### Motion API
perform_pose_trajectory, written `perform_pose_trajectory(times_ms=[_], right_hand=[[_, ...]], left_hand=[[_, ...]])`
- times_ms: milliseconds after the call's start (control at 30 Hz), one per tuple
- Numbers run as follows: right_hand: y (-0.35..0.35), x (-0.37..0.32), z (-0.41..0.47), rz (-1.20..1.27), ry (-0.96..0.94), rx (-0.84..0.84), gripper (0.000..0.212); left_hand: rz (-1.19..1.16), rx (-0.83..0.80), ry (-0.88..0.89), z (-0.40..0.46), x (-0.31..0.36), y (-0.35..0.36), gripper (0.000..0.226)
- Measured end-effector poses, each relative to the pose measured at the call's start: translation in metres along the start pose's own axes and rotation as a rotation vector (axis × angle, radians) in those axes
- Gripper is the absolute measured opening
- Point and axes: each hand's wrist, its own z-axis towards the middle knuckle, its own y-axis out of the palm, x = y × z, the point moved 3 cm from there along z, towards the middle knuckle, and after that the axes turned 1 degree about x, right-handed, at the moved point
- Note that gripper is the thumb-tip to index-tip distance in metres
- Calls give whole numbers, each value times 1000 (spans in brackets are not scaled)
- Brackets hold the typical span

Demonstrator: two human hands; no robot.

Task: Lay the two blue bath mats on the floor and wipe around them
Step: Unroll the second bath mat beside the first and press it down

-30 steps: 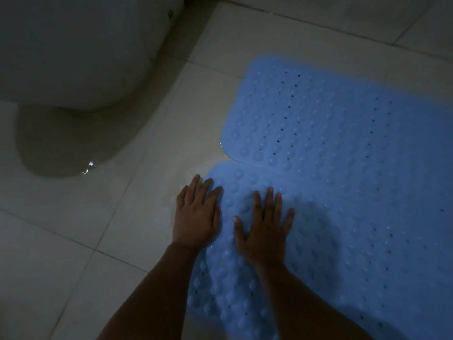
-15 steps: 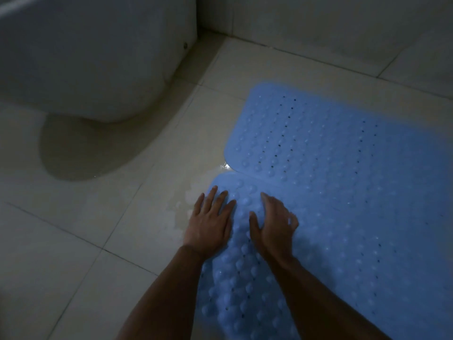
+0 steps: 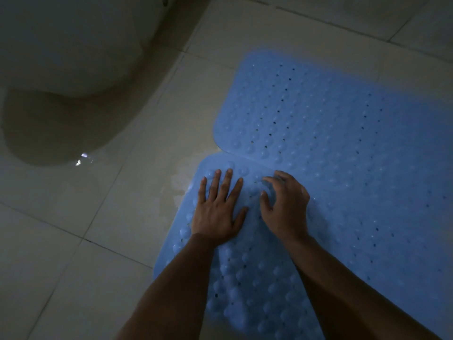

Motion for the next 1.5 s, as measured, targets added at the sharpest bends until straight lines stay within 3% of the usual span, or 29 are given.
perform_pose_trajectory(times_ms=[500, 700, 800, 967, 1067, 1500], right_hand=[[-11, -5, -1, 30, 18, 5, 35], [-30, -17, -10, 35, -15, 101, 33], [-27, -23, -20, 61, -22, 119, 32], [-11, -31, -30, 101, 57, 87, 32], [-5, -33, -36, 92, 62, 90, 31], [-9, -19, -51, 68, 66, 98, 30]], left_hand=[[43, -23, -13, 0, -2, 3, 74], [-177, -37, 18, 12, -13, -21, 68], [-120, 72, 33, -5, -40, -35, 60], [-30, -72, 67, -57, -35, -10, 72], [62, -28, 39, -61, -31, 0, 78], [13, 24, 41, -64, -33, 2, 73]])
